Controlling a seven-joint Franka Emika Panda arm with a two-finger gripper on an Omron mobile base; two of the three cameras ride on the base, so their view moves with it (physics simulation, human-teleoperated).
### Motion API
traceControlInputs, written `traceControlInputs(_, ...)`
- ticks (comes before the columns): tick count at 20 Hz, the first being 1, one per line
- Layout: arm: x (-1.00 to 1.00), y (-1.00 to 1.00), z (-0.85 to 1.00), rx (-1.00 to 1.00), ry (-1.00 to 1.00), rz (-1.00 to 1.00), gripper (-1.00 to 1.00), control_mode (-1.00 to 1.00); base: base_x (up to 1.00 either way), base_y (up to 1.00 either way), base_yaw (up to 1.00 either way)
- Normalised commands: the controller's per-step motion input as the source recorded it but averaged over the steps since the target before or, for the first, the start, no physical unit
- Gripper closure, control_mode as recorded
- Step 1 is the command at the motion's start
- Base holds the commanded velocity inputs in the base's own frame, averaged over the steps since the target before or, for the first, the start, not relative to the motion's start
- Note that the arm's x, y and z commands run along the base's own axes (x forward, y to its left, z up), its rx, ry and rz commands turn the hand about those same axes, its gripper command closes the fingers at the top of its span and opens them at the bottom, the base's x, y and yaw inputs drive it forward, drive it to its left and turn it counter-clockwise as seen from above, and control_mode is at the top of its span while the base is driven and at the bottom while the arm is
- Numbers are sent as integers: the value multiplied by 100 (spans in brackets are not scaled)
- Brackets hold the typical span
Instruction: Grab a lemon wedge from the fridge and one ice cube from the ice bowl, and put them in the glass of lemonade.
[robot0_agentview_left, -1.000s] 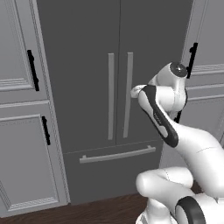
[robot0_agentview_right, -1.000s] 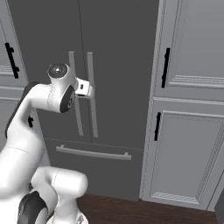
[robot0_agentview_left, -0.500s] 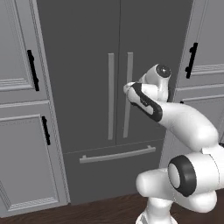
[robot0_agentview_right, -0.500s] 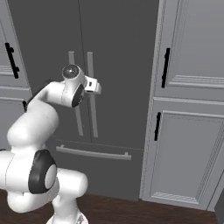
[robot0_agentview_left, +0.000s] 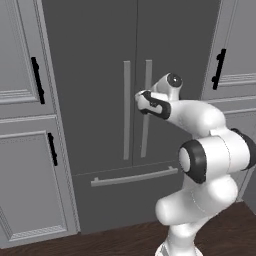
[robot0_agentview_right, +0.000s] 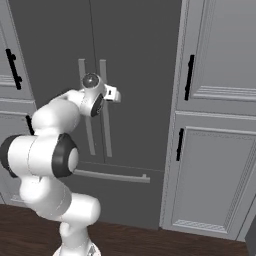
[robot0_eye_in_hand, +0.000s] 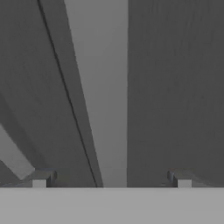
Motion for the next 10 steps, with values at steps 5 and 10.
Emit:
traceControlInputs(5,79,0,-18,0,-1,0,-100,-100,0,0,0)
traceControlInputs(10,78,3,-29,0,-2,0,-100,-100,0,0,0)
